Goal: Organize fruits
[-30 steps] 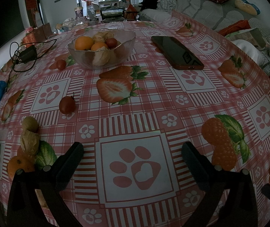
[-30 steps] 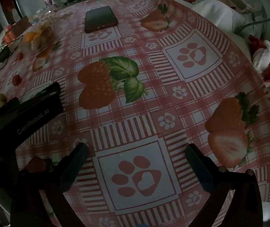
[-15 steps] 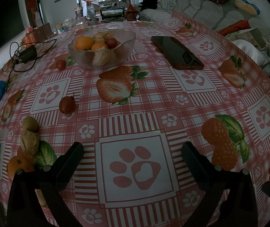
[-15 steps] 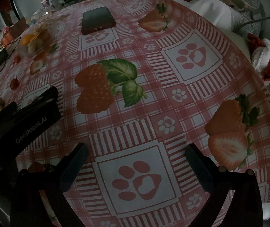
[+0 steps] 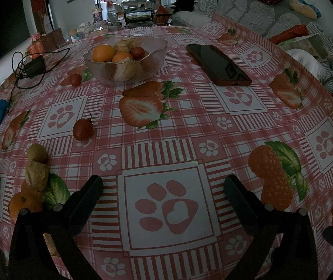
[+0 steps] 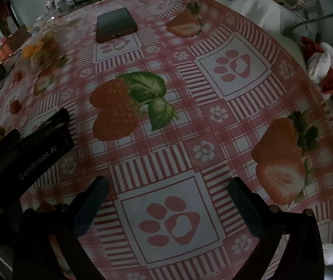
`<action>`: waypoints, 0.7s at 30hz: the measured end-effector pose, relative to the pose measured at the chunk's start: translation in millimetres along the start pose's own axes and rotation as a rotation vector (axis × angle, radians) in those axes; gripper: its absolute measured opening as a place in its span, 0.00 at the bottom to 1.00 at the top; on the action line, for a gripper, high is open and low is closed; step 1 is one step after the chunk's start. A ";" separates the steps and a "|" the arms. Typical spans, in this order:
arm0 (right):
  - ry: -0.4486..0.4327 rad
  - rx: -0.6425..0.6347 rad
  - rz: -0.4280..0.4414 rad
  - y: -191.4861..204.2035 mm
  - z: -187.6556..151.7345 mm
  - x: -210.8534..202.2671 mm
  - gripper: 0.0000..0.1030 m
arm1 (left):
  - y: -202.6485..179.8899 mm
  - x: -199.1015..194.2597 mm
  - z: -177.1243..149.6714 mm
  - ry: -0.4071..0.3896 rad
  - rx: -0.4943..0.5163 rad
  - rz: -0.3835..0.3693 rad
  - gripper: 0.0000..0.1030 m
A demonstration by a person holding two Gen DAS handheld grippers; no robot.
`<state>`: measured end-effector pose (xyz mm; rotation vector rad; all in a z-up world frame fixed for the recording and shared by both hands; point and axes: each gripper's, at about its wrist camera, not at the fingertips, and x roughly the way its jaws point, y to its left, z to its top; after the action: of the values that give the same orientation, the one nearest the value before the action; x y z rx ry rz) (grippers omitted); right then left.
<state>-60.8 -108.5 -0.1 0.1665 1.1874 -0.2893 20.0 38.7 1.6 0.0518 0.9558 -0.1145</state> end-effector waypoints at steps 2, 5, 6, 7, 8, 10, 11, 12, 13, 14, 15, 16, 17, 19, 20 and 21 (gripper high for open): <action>-0.006 0.000 0.001 0.5 0.2 0.2 1.00 | 0.1 0.0 0.0 0.000 0.000 0.000 1.00; -0.025 0.002 -0.001 0.8 -1.7 -1.1 1.00 | 0.0 0.0 0.0 0.000 0.000 0.000 1.00; -0.029 0.003 -0.001 0.8 -1.9 -1.4 1.00 | 0.1 0.0 0.0 0.000 0.000 0.000 1.00; -0.035 0.003 -0.002 1.0 -2.3 -1.8 1.00 | -0.2 -0.1 0.0 0.000 0.000 0.000 1.00; -0.046 0.006 -0.002 1.0 -3.4 -2.5 1.00 | -0.1 -0.1 0.1 0.000 0.000 0.000 1.00; -0.065 0.010 -0.004 0.9 -6.4 -3.5 1.00 | -0.2 -0.1 0.0 0.000 0.000 0.000 1.00; -0.073 0.012 -0.006 0.5 -7.7 -3.8 1.00 | -0.1 -0.1 0.1 0.000 0.000 0.000 1.00; -0.076 0.009 -0.007 0.7 -8.4 -4.0 1.00 | -0.2 -0.1 0.1 0.000 0.000 0.000 1.00; -0.075 0.010 -0.006 0.5 -8.7 -4.1 1.00 | -0.1 -0.1 0.1 0.000 0.000 0.000 1.00; -0.070 0.011 -0.006 0.6 -8.8 -4.2 1.00 | 0.0 0.0 0.1 0.000 0.000 0.000 1.00; -0.067 0.012 -0.007 0.7 -8.4 -4.4 1.00 | 0.1 0.0 0.1 0.000 0.000 0.000 1.00; -0.065 0.014 -0.007 0.6 -8.5 -4.5 1.00 | -0.1 0.0 0.1 0.000 0.000 0.000 1.00; -0.062 0.015 -0.008 1.0 -8.2 -4.8 1.00 | 0.2 0.0 0.2 0.000 0.000 0.000 1.00; -0.037 0.015 -0.008 1.2 -4.5 -3.8 1.00 | -0.1 0.0 0.1 0.000 0.000 0.000 1.00; -0.024 0.012 -0.007 1.2 -0.9 -2.6 1.00 | 0.1 -0.1 0.1 0.000 0.000 0.000 1.00; -0.015 0.007 -0.005 1.0 0.3 -2.3 1.00 | 0.0 -0.1 0.1 0.000 0.000 0.000 1.00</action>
<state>-61.1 -107.3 2.1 0.1677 1.1716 -0.2987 20.1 38.7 1.7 0.0519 0.9558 -0.1144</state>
